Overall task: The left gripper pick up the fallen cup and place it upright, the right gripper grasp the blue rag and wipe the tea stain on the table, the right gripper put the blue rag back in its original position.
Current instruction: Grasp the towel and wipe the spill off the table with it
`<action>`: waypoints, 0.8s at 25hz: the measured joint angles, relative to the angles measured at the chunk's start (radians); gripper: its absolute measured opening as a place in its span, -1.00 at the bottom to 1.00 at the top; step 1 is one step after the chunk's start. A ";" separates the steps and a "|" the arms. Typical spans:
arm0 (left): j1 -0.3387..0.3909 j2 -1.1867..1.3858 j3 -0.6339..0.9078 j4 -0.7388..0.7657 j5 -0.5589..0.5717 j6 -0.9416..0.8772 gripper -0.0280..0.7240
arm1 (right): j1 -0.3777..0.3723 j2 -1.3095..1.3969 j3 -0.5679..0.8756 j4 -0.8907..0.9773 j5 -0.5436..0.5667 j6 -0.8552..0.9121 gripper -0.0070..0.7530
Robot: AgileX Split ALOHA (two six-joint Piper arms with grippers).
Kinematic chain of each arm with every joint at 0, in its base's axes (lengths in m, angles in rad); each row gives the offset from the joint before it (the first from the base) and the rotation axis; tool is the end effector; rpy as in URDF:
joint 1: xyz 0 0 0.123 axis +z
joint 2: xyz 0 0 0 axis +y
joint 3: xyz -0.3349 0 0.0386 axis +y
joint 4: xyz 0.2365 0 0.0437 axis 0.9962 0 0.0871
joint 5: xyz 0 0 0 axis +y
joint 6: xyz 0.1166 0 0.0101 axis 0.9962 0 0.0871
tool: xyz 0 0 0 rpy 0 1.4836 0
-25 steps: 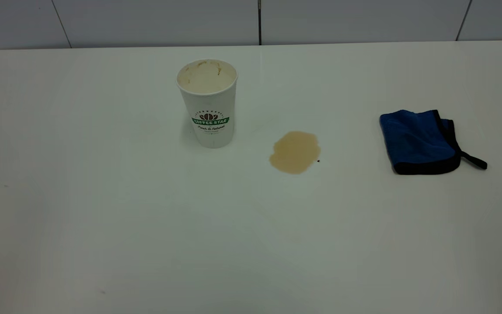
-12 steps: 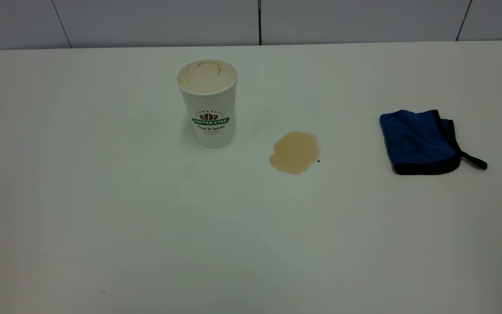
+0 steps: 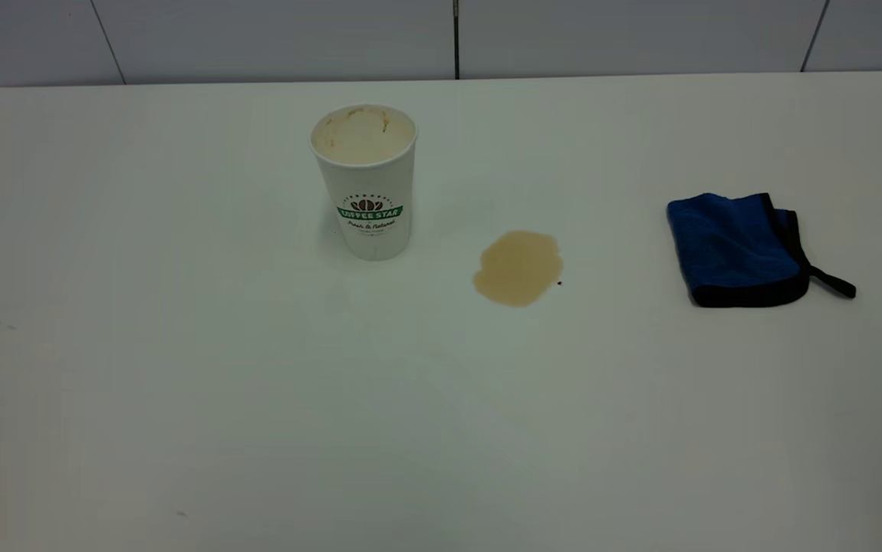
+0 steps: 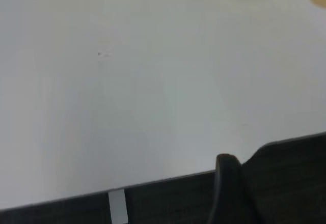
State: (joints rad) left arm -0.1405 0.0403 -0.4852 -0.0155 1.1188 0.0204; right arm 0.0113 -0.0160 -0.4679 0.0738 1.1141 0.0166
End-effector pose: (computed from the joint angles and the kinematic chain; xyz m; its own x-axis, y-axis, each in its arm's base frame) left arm -0.0408 0.0041 0.2514 -0.5460 0.0910 -0.8328 0.1590 0.9873 0.0036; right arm -0.0465 0.0072 0.2446 -0.5185 0.0432 -0.8540 -0.0425 0.9962 0.0762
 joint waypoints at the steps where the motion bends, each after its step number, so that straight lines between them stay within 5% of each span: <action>1: 0.025 0.000 0.000 0.000 0.001 0.000 0.33 | 0.000 0.000 0.000 0.000 0.000 0.000 0.40; 6: 0.097 -0.006 0.000 0.000 0.001 0.000 0.33 | 0.000 0.000 0.000 0.000 0.000 0.000 0.40; 20: 0.098 -0.058 0.000 0.000 0.004 0.000 0.33 | 0.000 0.000 0.000 0.000 0.000 0.000 0.40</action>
State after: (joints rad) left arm -0.0426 -0.0178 -0.4852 -0.0155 1.1231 0.0204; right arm 0.0113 -0.0160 -0.4679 0.0738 1.1141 0.0166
